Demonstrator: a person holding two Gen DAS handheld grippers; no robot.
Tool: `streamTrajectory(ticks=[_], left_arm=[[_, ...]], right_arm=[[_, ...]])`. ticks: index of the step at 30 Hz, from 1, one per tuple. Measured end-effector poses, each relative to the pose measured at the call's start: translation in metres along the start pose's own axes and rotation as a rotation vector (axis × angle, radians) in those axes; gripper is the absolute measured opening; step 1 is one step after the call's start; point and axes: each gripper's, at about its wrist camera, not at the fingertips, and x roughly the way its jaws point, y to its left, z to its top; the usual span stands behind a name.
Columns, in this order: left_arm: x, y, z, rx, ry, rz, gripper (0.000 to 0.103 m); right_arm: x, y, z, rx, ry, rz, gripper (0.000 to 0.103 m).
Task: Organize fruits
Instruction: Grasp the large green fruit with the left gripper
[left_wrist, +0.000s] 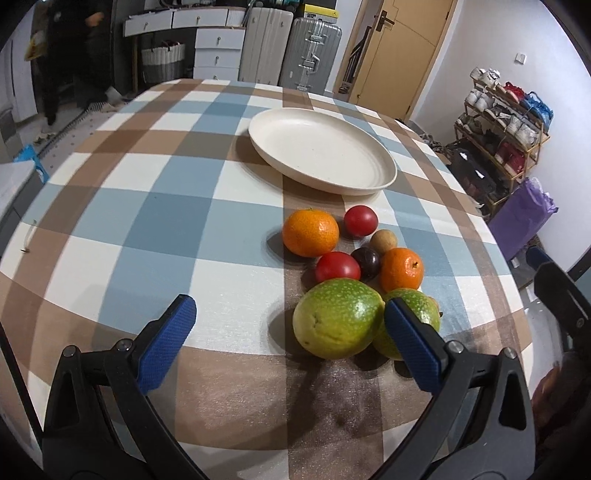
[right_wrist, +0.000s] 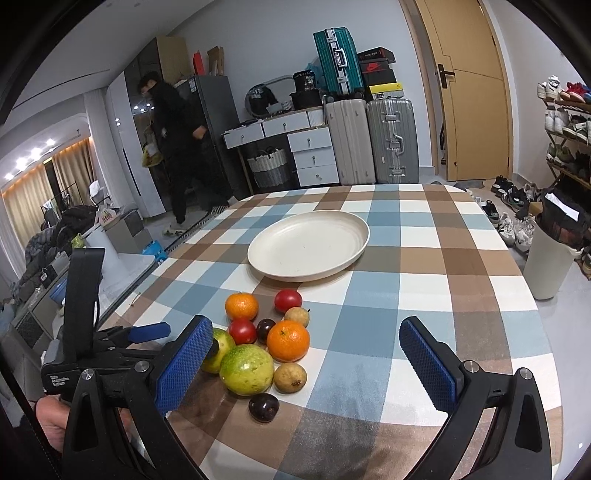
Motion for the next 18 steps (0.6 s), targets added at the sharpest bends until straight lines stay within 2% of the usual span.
streamTrajectory(ticks=[3,9,15,18], left_arm=[[0.004,0.002,0.000,-0.010,0.009,-0.040,0.098],[0.012,0.010,-0.002,-0.061,0.028,-0.174,0.082],[0.016,0.011,-0.003,-0.083,0.049,-0.293,0.050],[0.015,0.011,-0.004,-0.084,0.046,-0.310,0.051]], right_arm=[[0.003,-0.001,-0.001,0.004,0.007,0.000,0.103],[0.005,-0.002,-0.001,0.009,0.015,0.002,0.103],[0.005,-0.002,-0.001,0.013,0.019,0.002,0.103],[0.005,-0.001,-0.001,0.010,0.019,0.005,0.103]])
